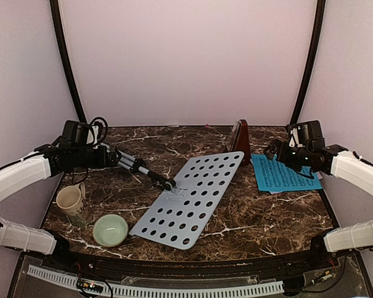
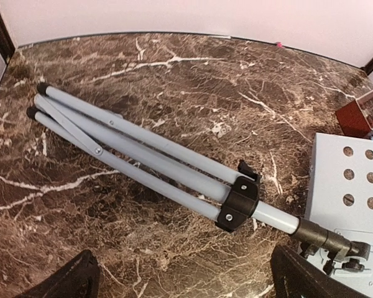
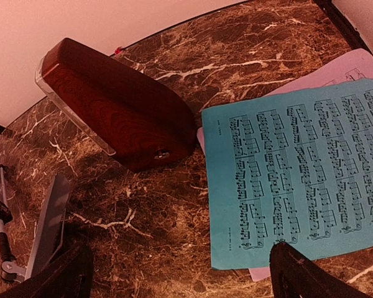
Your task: Set up the instrument practice props
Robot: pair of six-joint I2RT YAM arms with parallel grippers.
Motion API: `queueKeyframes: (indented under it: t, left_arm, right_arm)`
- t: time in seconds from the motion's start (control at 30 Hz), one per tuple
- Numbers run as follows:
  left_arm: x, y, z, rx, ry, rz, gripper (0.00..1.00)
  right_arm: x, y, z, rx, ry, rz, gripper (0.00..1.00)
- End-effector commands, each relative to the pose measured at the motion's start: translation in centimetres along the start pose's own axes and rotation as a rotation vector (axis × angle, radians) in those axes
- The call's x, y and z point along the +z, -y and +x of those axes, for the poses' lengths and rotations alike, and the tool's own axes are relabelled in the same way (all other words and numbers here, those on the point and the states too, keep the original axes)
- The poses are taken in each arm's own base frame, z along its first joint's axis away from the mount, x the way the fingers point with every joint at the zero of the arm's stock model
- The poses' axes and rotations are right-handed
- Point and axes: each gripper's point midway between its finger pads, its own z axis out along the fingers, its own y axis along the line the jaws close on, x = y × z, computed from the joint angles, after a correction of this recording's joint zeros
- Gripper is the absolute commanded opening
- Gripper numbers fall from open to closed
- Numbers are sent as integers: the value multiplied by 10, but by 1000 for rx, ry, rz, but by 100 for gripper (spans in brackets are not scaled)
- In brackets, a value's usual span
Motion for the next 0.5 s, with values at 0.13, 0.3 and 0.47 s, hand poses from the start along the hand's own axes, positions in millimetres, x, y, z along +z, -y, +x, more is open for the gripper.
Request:
queueKeyframes:
  t: [0.13,0.3,0.47]
  left_arm:
    - [-46,68,-20,482,160,365,99]
    - [-46,86,-3,767,150,423,99]
    - [-41,92,12,1009,151,456,98]
  right_arm:
    - [-7,-27,-33,-6,116,-120,100]
    - [-12,-41,-36,-36,127,-193,100]
    - [-17,-52,-35,-78,126,-256,100]
